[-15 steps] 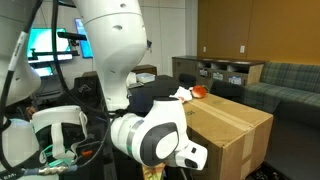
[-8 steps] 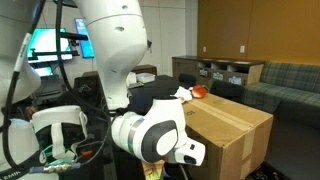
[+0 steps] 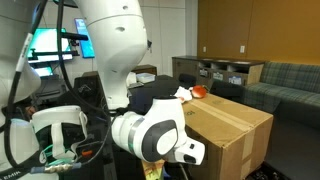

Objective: Replace the objects on the box with the objects on the table, that is the brown toy with the towel, plastic bag with the blue duster and orange object with the dark brown duster

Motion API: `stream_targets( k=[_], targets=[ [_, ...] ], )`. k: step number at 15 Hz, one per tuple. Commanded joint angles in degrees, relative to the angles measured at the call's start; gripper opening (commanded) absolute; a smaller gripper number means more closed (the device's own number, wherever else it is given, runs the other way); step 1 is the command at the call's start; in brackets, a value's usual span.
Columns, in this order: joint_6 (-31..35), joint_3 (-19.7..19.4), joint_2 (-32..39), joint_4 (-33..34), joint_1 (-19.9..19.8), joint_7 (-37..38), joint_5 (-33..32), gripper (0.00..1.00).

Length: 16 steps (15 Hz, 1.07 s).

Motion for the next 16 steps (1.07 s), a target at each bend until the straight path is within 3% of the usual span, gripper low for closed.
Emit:
stream_targets(
  k=[1, 16],
  targets=[
    [0.8, -1.2, 0.0, 0.1, -0.2, -0.7, -1.4, 1.00],
    [3.3, -3.5, 4.5, 2.0, -0.8, -2.2, -5.3, 1.00]
  ],
)
